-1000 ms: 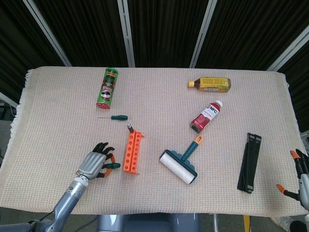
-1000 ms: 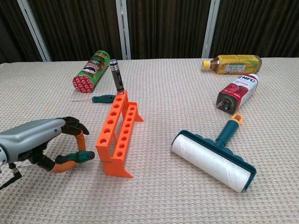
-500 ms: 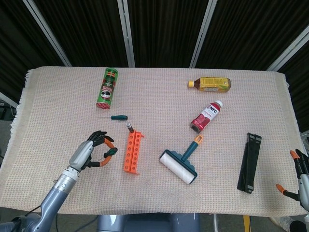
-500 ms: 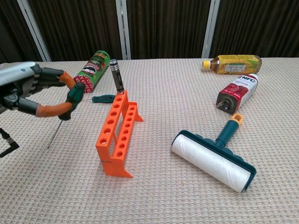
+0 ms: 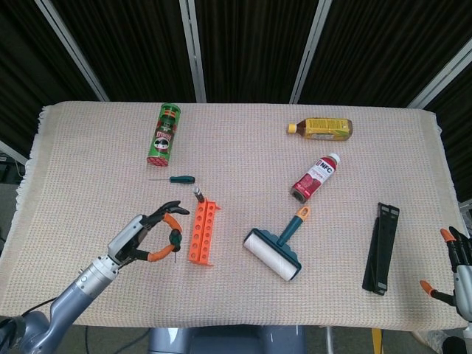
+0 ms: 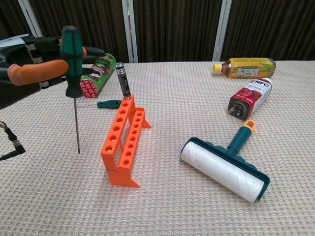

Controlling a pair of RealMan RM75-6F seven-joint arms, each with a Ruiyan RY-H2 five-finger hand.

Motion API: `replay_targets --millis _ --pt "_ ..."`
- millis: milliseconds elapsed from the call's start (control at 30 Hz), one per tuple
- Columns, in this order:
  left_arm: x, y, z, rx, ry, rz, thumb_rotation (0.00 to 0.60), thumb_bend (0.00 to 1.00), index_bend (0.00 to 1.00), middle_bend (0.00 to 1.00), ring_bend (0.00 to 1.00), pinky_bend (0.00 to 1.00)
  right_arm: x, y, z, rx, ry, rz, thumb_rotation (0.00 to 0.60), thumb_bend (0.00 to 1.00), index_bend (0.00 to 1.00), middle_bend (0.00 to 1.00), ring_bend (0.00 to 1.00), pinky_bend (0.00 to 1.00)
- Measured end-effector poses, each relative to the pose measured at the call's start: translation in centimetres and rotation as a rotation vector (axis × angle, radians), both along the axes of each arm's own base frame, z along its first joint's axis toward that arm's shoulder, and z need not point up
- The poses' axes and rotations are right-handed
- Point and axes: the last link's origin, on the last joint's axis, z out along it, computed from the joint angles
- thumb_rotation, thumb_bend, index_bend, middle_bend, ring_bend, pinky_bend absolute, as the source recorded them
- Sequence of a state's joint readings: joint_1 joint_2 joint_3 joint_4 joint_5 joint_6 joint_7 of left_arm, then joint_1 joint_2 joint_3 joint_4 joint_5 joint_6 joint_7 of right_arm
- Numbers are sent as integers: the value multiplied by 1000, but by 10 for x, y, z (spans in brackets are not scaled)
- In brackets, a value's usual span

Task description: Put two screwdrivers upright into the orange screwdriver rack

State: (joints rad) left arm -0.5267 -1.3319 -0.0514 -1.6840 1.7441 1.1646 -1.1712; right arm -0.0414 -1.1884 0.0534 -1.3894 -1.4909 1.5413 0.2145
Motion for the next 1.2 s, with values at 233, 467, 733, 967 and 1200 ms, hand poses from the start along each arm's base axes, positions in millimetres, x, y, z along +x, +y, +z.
replay_targets --millis 233,467,733,967,1200 --pt "13 9 -6 -24 -64 -58 600 547 627 177 0 0 -1 2 2 -8 3 -9 600 0 0 0 0 0" --pt "15 20 -6 62 -38 -65 600 547 626 176 0 0 -3 1 2 -7 -2 -15 600 0 0 0 0 0" --pt "9 34 -8 113 -4 -34 600 546 626 176 0 0 -3 -1 1 -5 -7 -13 600 0 0 0 0 0" --pt "13 38 -20 85 -4 -24 600 547 626 176 0 0 -3 -1 1 -7 -6 -13 600 0 0 0 0 0" --pt "18 37 -27 60 -10 -35 600 547 625 176 0 0 -4 0 2 -8 -6 -19 600 0 0 0 0 0"
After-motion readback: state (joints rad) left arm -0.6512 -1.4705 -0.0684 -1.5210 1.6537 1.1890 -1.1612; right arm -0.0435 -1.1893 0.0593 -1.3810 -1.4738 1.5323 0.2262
